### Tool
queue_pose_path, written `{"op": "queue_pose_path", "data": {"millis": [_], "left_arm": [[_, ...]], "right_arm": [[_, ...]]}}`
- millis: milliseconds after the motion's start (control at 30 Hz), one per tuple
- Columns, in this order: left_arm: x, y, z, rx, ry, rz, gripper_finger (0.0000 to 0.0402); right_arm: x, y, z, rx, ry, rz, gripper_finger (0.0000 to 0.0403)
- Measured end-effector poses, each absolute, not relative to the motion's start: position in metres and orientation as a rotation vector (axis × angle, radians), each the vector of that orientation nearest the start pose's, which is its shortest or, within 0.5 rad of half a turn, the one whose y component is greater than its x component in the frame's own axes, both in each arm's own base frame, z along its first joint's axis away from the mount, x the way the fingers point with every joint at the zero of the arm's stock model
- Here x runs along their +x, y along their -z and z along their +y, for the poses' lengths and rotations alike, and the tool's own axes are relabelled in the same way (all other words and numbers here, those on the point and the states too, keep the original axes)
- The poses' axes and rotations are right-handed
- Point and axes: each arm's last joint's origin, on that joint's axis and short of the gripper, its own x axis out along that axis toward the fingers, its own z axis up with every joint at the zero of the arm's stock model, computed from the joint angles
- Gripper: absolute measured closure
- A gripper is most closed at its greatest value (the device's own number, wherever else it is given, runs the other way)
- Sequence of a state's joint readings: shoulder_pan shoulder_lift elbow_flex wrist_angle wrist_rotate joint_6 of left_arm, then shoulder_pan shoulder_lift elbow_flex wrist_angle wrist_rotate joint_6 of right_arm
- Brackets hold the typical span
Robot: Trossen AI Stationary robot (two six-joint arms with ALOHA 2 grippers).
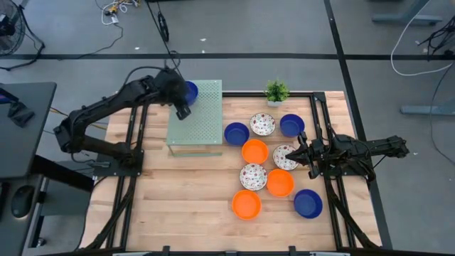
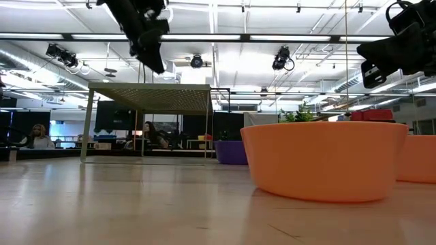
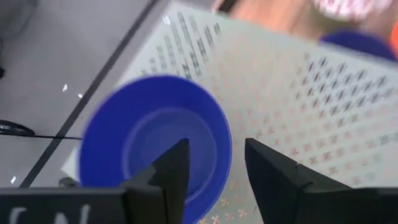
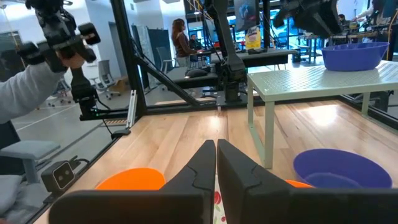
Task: Pick & Place Mini bowls
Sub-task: Put the left bottom orange bowl on the shelf
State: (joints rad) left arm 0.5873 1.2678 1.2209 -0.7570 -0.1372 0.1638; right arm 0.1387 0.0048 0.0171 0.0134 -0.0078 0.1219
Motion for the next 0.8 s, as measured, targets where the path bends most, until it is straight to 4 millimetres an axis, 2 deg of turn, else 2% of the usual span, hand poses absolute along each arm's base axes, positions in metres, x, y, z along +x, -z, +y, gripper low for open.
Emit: {"op": "queue_pose_path", "data": {"millis": [133,267,367,467,567,800], "left_arm": [[0.188,-0.364,0.126,-0.052,-0.621,0.709,0.0235],[0.159,-0.389,0.092,-0.060,-0.528,0.569,0.0249],[0.142,-0.390,0.066,-0.053,-0.434,0.455,0.0264],[0.132,-0.377,0.045,-0.058,-0.340,0.348,0.0279],[0.131,-0.352,0.028,-0.068,-0.232,0.248,0.0294],[0.153,-0.281,-0.006,-0.082,0.014,0.086,0.0321]], "right_arm": [[0.096,-0.170,0.014,0.123,-0.148,-0.016,0.0381],[0.096,-0.170,0.014,0.123,-0.148,-0.017,0.0381],[0.096,-0.170,0.014,0.123,-0.148,-0.017,0.0381],[0.096,-0.170,0.014,0.123,-0.147,-0.017,0.0381],[0.096,-0.170,0.014,0.123,-0.148,-0.017,0.0381],[0.096,-0.170,0.014,0.123,-0.148,-0.017,0.0381]]}}
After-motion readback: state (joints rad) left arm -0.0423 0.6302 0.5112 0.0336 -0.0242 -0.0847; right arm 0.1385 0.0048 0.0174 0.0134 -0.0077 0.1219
